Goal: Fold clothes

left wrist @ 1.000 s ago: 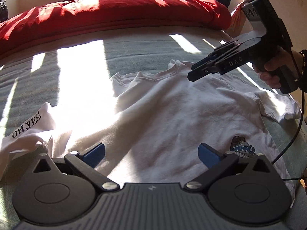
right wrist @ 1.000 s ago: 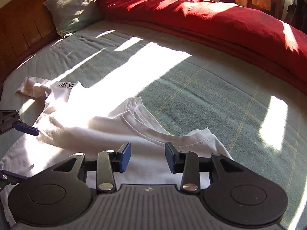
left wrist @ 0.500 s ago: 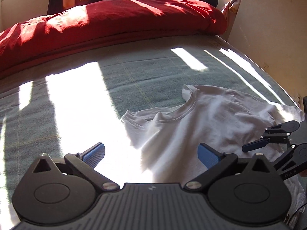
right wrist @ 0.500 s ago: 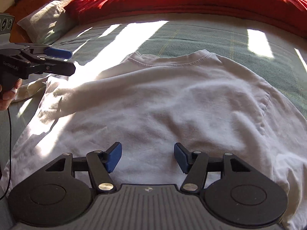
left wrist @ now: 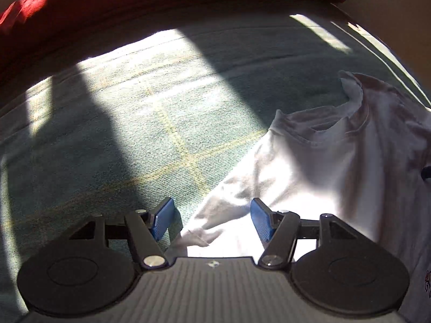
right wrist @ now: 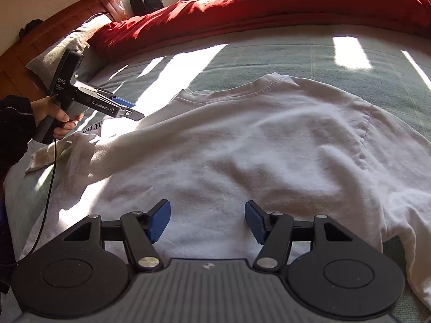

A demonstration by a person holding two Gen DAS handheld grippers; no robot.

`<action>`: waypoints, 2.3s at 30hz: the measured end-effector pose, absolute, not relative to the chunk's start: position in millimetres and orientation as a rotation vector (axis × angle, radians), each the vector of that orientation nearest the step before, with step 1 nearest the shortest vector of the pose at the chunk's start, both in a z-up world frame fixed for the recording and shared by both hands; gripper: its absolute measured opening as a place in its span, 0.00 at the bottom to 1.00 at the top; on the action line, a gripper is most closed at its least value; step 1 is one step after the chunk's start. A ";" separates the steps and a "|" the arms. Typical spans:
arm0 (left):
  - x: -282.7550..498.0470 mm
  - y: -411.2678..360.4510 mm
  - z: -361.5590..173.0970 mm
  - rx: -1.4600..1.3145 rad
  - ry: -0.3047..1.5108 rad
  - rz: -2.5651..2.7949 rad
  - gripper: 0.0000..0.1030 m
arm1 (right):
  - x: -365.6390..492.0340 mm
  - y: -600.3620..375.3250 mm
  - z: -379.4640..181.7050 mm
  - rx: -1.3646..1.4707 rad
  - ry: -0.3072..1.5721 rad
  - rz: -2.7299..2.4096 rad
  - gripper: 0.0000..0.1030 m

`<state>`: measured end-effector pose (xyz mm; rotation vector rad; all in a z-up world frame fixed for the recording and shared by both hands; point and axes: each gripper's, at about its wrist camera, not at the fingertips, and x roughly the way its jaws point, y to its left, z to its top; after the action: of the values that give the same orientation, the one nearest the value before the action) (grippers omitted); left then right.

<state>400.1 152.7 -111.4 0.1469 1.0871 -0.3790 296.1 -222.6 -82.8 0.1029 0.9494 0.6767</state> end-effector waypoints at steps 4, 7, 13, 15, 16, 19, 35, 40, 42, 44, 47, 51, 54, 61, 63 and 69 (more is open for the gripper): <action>396.4 143.2 -107.2 0.155 1.101 -0.398 0.37 | 297.4 -222.3 -84.3 0.119 0.940 0.672 0.64; 390.2 130.2 -100.2 0.224 1.091 -0.389 0.04 | 296.8 -221.4 -83.8 0.113 0.935 0.672 0.64; 395.2 131.3 -74.0 0.249 0.971 -0.262 0.03 | 294.7 -222.0 -77.9 0.104 0.920 0.670 0.64; 402.4 136.3 -70.6 0.235 0.948 -0.217 0.02 | 293.8 -222.2 -75.6 0.099 0.914 0.670 0.64; 407.1 139.7 -71.8 0.217 0.954 -0.203 0.03 | 293.4 -222.3 -74.5 0.097 0.911 0.669 0.64; 415.3 141.5 -87.3 0.208 0.988 -0.173 0.05 | 293.3 -220.6 -72.9 0.095 0.908 0.671 0.64; 362.9 56.7 -43.9 0.134 0.920 -0.474 0.69 | 327.6 -221.2 -56.2 0.005 0.838 0.572 0.71; 390.5 26.4 -85.0 0.049 1.010 -0.558 0.69 | 361.2 -202.7 -72.1 -0.045 0.882 0.601 0.71; 401.4 27.2 -100.2 0.027 1.027 -0.522 0.69 | 371.4 -203.0 -80.0 -0.057 0.910 0.600 0.71; 410.1 32.4 -102.8 0.069 0.974 -0.434 0.70 | 378.4 -207.3 -85.9 -0.063 0.913 0.596 0.71; 421.9 52.2 -97.9 0.008 0.938 -0.352 0.66 | 387.2 -214.2 -85.5 -0.069 0.904 0.592 0.71; 426.4 67.7 -83.9 -0.017 0.867 -0.321 0.68 | 405.4 -220.8 -64.7 -0.092 0.843 0.636 0.71; 438.3 75.9 -83.0 0.029 0.845 -0.278 0.68 | 434.8 -214.2 -54.9 -0.136 0.812 0.650 0.65; 463.8 90.4 -112.4 0.025 0.946 -0.318 0.67 | 496.1 -195.5 -76.3 -0.124 0.838 0.695 0.61; 456.2 87.3 -112.0 0.048 0.948 -0.356 0.66 | 506.8 -191.4 -86.7 -0.123 0.862 0.704 0.61; 434.9 74.1 -104.8 0.149 0.910 -0.352 0.32 | 498.6 -181.8 -99.1 -0.256 0.887 0.773 0.56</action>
<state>434.9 74.1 -104.8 0.1489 0.9095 -0.3521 498.6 -181.8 -99.1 -0.2564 0.8866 0.7733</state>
